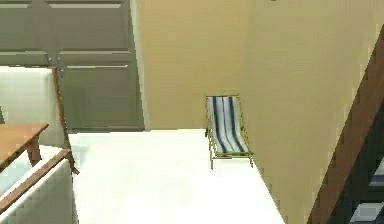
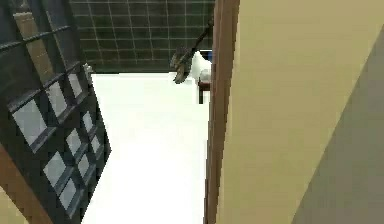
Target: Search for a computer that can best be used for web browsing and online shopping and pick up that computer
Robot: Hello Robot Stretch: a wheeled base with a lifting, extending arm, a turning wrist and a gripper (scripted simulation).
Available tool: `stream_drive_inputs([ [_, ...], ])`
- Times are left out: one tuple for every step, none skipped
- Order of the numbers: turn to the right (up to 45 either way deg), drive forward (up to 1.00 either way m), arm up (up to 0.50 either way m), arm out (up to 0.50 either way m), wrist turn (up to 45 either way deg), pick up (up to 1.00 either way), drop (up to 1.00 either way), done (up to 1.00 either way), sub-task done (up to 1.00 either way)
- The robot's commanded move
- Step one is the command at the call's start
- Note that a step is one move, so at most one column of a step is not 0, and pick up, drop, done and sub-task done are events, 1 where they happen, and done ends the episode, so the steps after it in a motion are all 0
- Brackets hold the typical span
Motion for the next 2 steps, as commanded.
stream_drive_inputs([
  [0.0, 0.75, 0.0, 0.0, 0.0, 0.0, 0.0, 0.0, 0.0],
  [-45.0, 0.0, 0.0, 0.0, 0.0, 0.0, 0.0, 0.0, 0.0],
])
